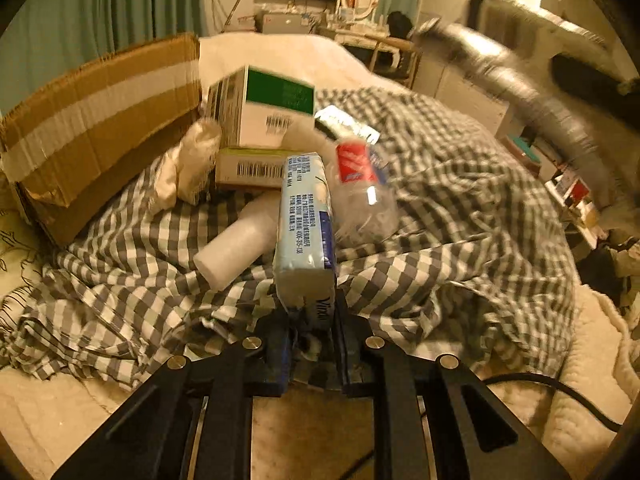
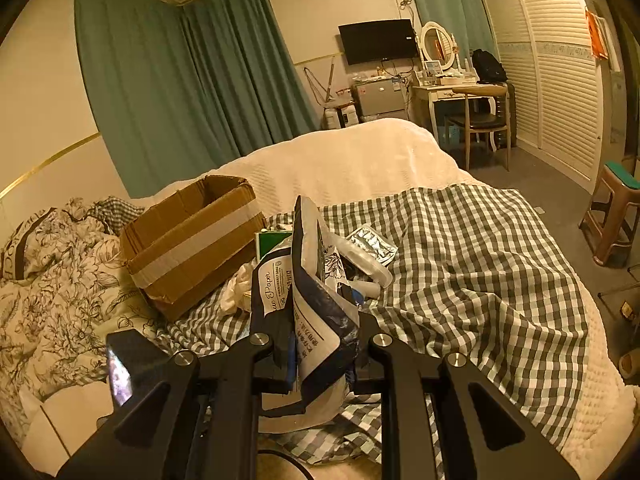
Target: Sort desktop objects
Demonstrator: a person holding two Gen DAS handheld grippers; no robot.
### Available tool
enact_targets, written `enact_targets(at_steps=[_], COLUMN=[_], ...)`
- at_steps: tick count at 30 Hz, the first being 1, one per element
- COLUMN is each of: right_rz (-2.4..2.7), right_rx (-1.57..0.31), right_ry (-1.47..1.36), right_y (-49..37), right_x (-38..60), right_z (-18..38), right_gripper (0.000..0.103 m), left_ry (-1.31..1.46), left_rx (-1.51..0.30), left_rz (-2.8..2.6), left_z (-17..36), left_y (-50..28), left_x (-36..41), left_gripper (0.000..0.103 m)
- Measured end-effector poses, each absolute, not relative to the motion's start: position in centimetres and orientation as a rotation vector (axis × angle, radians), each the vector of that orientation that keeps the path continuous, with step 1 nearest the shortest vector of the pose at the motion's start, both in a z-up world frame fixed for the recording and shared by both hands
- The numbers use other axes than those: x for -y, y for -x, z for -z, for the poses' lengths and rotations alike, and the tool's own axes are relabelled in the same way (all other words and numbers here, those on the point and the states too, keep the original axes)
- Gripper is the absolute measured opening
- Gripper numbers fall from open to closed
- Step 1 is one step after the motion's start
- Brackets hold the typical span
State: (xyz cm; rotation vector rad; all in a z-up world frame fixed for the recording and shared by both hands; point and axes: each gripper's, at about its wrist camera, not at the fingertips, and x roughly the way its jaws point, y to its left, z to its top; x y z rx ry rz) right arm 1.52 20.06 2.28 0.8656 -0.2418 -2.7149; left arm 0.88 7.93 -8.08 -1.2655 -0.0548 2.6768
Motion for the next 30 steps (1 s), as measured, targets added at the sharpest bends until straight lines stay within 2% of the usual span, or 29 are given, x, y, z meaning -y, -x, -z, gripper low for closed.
enact_targets(at_steps=[11,19,26,30], right_rz=[2.718,2.695,2.635,2.565], right_rx=[0.205,0.13,0.058,0.095], right_ry=[-0.841,-0.824,-0.763,-0.687], right_y=[-3.0,-2.8,0.0,3.6], right_x=[-19.6,-16.7,-11.5,-7.3], right_z=[-3.8,-5.3,-8.5,-10.5], right_gripper=[0.016,0.016,0.016,0.016], left_ry=[1.011,0.886,0.787,0.763], left_rx=[0.063,0.133,0.175,0.229], left_rz=[-2.816,-2.869,-3.038,-3.1], left_z=[0.3,-4.3,-8.0,-7.9], left_y=[-1.3,0.5,5.5,8.8], left_x=[-4.5,1.7,7.8,11.5], left_gripper=[0.017,0.017,0.017,0.017])
